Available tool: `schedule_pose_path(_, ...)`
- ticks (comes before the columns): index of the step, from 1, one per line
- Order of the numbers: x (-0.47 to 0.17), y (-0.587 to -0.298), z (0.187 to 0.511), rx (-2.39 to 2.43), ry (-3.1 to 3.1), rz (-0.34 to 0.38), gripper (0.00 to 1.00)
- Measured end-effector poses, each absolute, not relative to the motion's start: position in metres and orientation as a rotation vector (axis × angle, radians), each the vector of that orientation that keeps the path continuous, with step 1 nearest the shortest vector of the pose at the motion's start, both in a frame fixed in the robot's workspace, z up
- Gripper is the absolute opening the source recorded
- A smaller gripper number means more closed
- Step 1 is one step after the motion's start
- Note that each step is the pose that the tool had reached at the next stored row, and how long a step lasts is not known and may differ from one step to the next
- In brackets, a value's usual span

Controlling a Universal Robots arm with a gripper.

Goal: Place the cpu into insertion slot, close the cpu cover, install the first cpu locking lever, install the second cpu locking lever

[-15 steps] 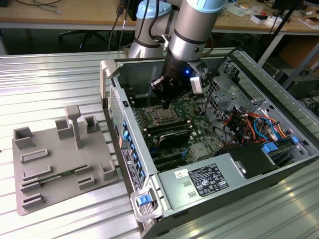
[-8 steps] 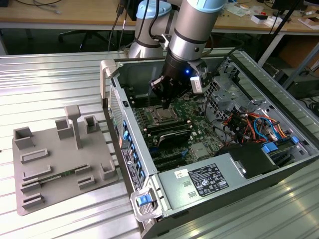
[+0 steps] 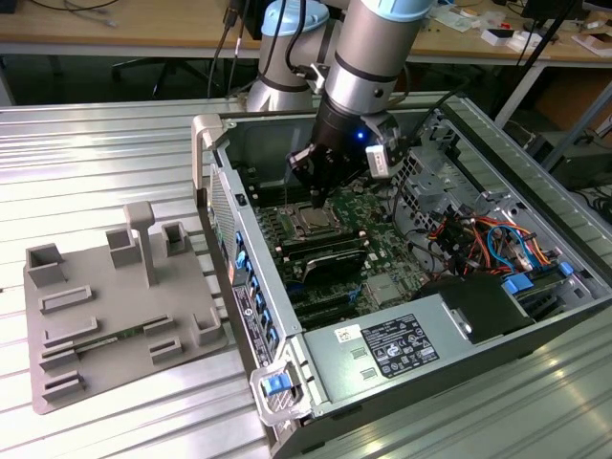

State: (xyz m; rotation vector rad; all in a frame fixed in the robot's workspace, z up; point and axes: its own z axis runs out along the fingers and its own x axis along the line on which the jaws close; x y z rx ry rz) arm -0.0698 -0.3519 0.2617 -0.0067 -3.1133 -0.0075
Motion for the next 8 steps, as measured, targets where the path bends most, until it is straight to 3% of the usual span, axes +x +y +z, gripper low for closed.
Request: schedule_pose_path(8, -0.0698, -0.3519, 0.2628, -0.007, -3.113, -0.007, 0.11)
